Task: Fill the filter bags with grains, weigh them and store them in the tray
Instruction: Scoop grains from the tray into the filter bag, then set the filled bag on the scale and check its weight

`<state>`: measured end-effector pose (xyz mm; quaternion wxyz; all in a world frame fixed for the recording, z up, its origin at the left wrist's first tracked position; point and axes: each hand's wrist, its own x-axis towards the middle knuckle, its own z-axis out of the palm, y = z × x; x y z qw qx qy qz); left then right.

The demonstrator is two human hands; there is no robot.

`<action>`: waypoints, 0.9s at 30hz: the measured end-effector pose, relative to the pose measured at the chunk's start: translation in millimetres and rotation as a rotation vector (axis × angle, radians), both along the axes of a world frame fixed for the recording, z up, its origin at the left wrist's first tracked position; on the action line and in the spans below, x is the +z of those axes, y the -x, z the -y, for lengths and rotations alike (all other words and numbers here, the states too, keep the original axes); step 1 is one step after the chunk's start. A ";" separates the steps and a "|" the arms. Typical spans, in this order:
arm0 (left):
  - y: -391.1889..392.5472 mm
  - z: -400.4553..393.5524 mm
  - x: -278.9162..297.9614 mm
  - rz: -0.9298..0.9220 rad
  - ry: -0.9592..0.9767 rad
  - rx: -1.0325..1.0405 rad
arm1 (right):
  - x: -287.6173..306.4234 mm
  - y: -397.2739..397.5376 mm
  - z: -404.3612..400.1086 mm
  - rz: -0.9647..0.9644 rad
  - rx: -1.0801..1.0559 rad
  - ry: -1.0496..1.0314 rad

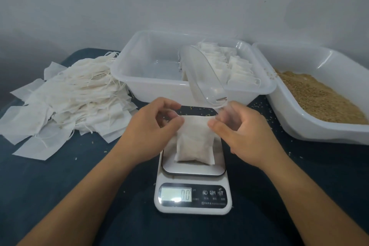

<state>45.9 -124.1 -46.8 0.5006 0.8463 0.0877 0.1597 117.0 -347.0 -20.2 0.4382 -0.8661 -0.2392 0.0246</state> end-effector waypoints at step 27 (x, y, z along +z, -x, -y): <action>-13.9 -25.0 -2.2 0.107 0.152 0.276 | 2.4 -24.2 12.0 0.209 -0.246 -0.178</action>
